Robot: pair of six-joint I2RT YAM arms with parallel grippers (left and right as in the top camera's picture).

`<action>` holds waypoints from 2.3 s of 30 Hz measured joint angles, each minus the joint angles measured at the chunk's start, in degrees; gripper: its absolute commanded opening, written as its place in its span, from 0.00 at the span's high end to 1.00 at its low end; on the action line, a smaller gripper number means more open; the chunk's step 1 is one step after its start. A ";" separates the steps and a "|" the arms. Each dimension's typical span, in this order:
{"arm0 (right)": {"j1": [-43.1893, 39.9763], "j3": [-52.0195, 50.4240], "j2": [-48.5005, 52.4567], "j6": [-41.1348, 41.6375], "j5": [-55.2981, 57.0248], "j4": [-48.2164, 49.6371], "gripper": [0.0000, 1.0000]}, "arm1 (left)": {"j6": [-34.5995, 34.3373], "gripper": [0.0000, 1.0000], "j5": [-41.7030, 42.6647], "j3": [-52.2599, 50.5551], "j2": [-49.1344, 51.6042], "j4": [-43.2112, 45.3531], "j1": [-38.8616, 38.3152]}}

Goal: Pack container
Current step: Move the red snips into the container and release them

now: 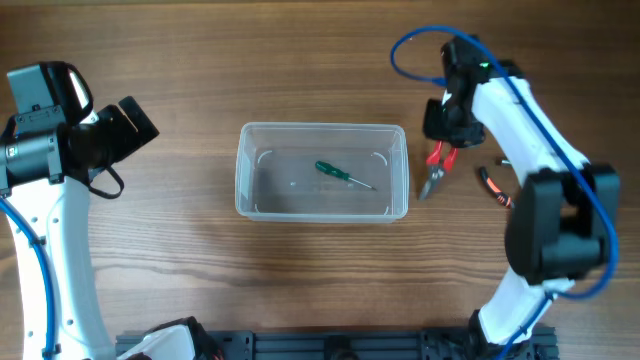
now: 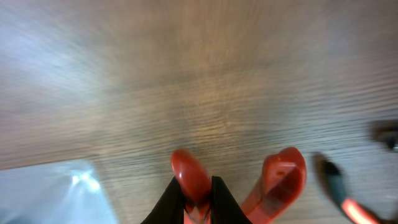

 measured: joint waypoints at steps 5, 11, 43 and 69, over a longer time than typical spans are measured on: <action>0.00 1.01 -10.21 -3.82 1.90 -0.72 0.96 | 0.00 0.00 0.00 0.00 0.00 0.02 0.00; 0.00 1.01 -15.39 -7.28 2.73 -0.79 0.96 | 0.00 0.00 0.00 0.00 0.00 0.00 0.00; 31.71 4.81 4.85 -56.61 -9.60 -0.52 0.69 | 0.00 0.00 0.00 0.00 -0.02 -0.66 0.00; 27.61 16.68 -3.85 -30.75 3.19 -0.92 0.00 | 0.00 0.00 0.00 0.00 0.00 -0.92 0.00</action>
